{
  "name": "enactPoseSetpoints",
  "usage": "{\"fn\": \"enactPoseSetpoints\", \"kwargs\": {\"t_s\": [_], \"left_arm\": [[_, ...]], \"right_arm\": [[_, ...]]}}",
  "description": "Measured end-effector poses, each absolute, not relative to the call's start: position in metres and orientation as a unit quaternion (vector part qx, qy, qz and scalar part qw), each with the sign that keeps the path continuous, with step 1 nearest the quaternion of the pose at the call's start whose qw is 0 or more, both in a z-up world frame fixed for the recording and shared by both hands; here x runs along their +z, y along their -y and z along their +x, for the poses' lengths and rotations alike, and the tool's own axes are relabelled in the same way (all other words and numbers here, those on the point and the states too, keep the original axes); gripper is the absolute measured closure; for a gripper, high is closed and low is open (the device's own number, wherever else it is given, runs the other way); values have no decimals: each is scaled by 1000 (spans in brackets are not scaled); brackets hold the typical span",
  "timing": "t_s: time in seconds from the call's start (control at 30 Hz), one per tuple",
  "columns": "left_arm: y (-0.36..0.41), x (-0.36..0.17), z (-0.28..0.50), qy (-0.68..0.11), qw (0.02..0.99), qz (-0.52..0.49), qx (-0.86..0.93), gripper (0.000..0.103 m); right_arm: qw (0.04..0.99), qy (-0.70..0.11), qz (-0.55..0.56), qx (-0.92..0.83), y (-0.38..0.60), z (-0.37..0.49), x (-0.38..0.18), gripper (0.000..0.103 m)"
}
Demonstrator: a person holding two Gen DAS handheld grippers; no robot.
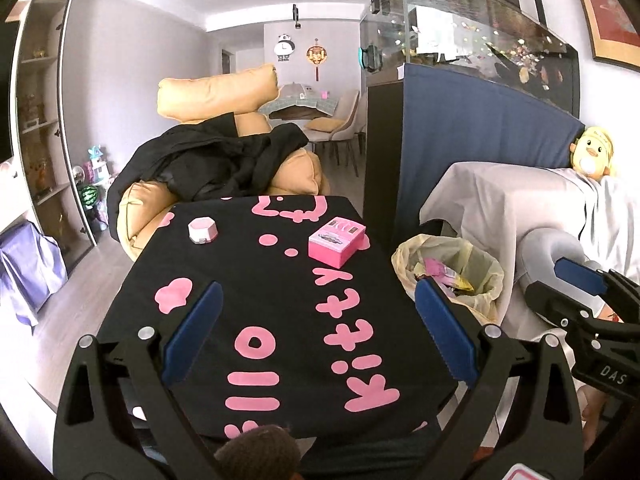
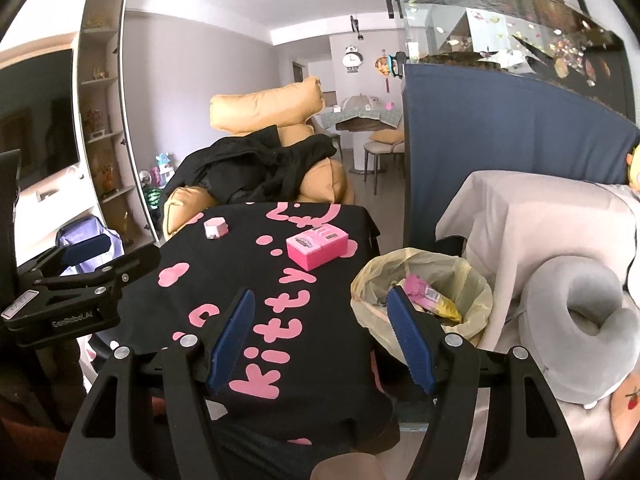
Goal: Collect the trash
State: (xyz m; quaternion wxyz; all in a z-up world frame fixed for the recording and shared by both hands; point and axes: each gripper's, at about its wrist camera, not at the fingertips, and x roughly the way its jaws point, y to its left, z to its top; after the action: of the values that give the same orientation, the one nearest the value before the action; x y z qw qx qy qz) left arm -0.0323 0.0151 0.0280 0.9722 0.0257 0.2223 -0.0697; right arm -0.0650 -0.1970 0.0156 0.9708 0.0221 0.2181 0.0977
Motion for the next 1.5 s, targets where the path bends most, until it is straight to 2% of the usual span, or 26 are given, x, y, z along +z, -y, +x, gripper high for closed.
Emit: {"fn": "enactPoseSetpoints", "kwargs": {"t_s": [1.5], "left_arm": [[-11, 28, -35, -225, 971, 29, -75, 11]], "right_arm": [[970, -222, 36, 93, 204, -64, 11, 38]]}}
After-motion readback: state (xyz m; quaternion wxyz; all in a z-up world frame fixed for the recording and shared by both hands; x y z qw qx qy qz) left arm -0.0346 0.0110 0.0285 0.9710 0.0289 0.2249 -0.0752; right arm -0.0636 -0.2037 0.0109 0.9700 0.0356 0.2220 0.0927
